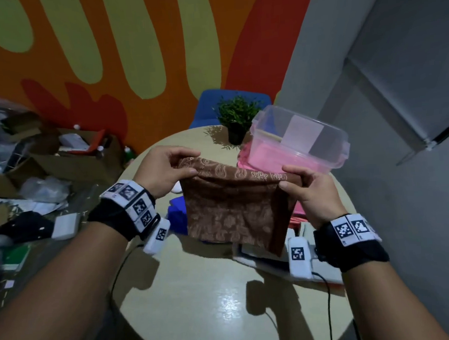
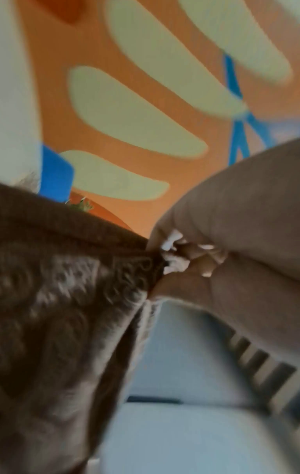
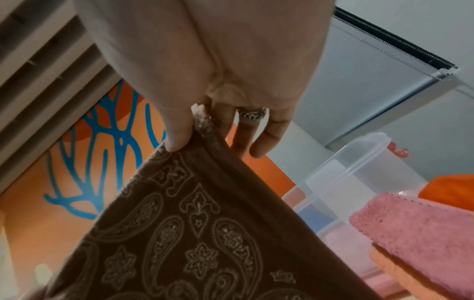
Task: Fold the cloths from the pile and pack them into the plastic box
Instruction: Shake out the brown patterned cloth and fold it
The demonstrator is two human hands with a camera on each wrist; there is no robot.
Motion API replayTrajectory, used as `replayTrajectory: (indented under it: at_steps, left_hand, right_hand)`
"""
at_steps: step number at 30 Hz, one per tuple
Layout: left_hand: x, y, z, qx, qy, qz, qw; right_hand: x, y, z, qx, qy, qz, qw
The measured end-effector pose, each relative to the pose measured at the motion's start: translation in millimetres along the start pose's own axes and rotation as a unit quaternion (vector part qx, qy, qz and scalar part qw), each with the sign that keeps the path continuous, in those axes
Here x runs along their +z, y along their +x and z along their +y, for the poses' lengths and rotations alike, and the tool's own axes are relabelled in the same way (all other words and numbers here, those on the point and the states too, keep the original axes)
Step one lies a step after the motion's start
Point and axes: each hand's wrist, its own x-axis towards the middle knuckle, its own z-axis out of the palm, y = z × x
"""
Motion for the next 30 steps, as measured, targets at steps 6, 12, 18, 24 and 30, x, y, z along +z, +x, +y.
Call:
replayTrajectory:
  at_steps: [6, 12, 18, 24, 30]
  left_hand:
    - [-1, 7, 3, 0.106, 0.158, 0.125, 0.974]
    - [6, 12, -7, 0.083, 0.165, 0.114, 0.976]
    - [-4, 5, -30, 0.021, 0.152, 0.079, 0.985]
    - [-28, -4, -53, 0.015, 0.11, 0.02, 0.994]
    - [-41, -53, -81, -0.042, 0.058, -0.086, 0.994]
  right_hand:
    - [-9, 3, -20, -0.115, -0.18, 0.053, 0.976]
    - [-2, 3, -11, -0.119, -0.125, 0.066, 0.983]
    - [22, 2, 5, -0.096, -0.127, 0.03, 0.987]
    - [47, -3, 16, -0.044, -0.081, 0.007, 0.996]
    - [56, -51, 47, 0.021, -0.06, -0.092, 0.994]
